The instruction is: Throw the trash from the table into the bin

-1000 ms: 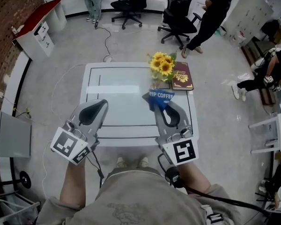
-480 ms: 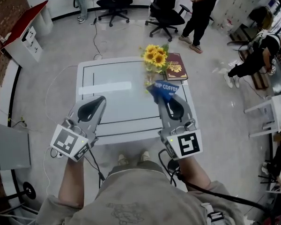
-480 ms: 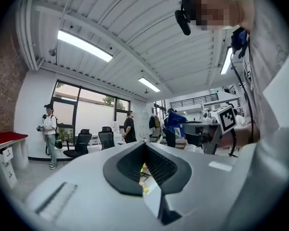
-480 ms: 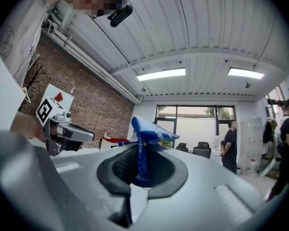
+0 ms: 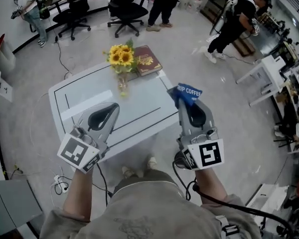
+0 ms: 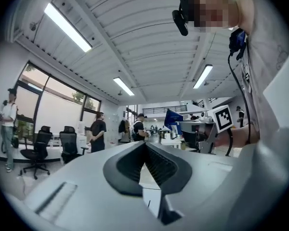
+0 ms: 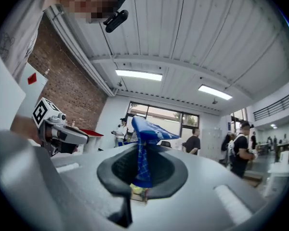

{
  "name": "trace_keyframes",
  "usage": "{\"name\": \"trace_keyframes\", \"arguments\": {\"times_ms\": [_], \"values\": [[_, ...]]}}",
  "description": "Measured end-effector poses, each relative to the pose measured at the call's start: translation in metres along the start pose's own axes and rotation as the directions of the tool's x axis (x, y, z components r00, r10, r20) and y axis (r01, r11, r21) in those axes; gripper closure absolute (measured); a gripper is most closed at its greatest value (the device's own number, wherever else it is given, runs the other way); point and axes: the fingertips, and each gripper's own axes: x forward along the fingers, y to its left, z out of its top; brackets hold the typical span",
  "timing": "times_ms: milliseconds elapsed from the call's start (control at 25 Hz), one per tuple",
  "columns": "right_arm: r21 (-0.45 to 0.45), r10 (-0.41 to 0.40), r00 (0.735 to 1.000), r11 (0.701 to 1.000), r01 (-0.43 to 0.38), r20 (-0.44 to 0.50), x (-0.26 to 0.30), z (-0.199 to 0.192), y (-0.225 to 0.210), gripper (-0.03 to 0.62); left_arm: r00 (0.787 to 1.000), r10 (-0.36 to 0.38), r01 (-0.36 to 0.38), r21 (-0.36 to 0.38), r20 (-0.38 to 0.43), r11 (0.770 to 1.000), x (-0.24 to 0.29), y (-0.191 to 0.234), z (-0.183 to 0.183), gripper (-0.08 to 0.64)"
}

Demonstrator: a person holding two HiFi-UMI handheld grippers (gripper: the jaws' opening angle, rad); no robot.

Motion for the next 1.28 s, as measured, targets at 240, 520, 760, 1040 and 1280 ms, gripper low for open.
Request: {"name": "trace_keyframes", "arguments": {"times_ms": [240,520,760,1040,1280], "values": [[-0.053,-0.274,0.96,0.961,0.271,-0.057,-0.1,0.005,-0.087,0.572,0.96,-0.275,0.277,-0.028,0.058,0.96,0.085,-0.086,0.018,0.561],[-0.1,-0.572,0.818,0.819,0.565,-0.064,-0.247,0.01,-0.182,0.574,0.828,-0.551,0.557,-0.043,0.105,0.829,0.178,-0.211,0.041,0.561],[-0.096,-0.667,0.738,0.745,0.66,-0.098,-0.363,-0.009,-0.244,0.574,0.748,-0.656,0.663,-0.072,0.096,0.745,0.237,-0.336,0.032,0.561],[-0.084,-0.694,0.71,0.719,0.69,-0.115,-0.452,-0.02,-0.297,0.574,0.73,-0.681,0.683,-0.081,0.052,0.726,0.278,-0.433,0.026,0.561],[-0.07,-0.693,0.71,0.72,0.69,-0.126,-0.498,-0.032,-0.32,0.574,0.744,-0.668,0.666,-0.081,0.016,0.741,0.291,-0.477,0.016,0.561]]}}
